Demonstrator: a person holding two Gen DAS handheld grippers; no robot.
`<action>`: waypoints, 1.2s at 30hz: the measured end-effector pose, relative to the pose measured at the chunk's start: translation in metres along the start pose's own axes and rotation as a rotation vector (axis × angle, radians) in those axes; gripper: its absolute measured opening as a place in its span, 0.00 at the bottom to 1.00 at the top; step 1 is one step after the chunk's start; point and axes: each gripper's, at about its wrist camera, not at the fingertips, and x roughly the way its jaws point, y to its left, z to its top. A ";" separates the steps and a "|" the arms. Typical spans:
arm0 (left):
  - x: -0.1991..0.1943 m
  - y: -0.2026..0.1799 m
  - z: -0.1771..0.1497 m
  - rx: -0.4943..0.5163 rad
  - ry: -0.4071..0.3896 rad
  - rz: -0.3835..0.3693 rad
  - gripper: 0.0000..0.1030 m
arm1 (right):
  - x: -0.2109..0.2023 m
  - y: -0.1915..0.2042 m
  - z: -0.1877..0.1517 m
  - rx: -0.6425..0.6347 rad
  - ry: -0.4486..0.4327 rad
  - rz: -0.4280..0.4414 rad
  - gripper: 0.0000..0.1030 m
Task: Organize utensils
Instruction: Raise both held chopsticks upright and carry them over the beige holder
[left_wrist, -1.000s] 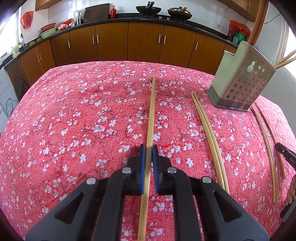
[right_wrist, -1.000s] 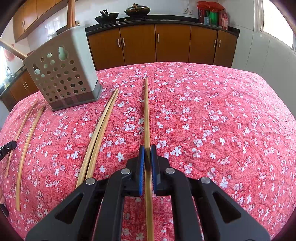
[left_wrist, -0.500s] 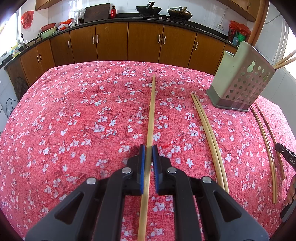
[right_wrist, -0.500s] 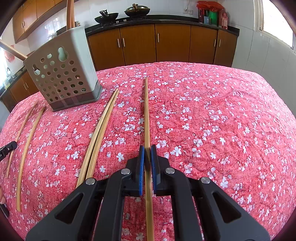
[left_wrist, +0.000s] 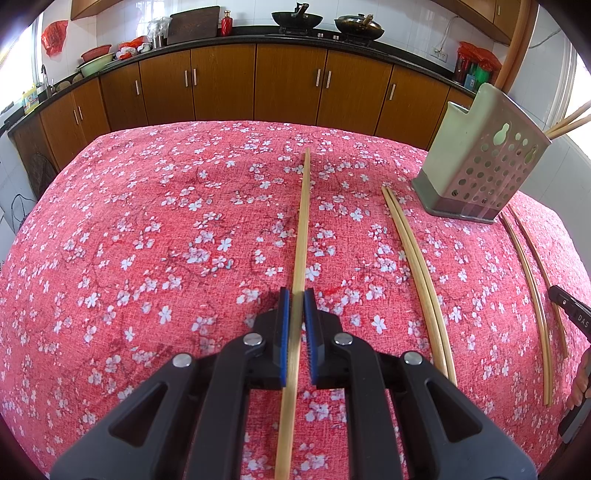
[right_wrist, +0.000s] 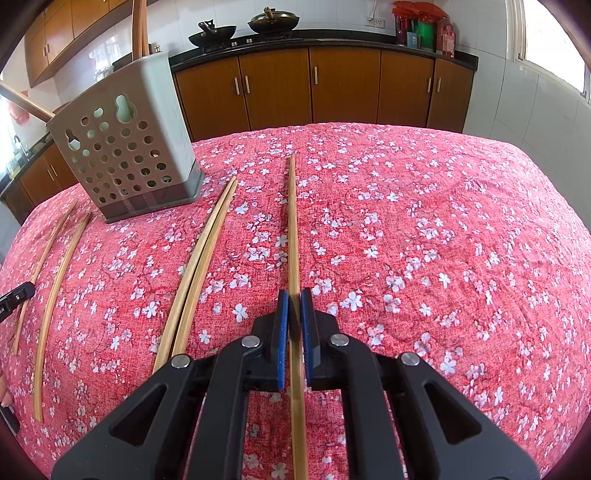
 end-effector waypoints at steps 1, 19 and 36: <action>0.000 0.000 0.000 -0.001 0.000 -0.001 0.12 | 0.000 0.000 0.000 0.000 0.000 0.000 0.08; -0.044 -0.012 -0.012 0.090 -0.039 0.034 0.08 | -0.041 -0.005 -0.006 0.003 -0.080 0.027 0.07; -0.170 -0.034 0.065 0.089 -0.325 -0.109 0.08 | -0.143 0.013 0.061 -0.029 -0.404 0.078 0.07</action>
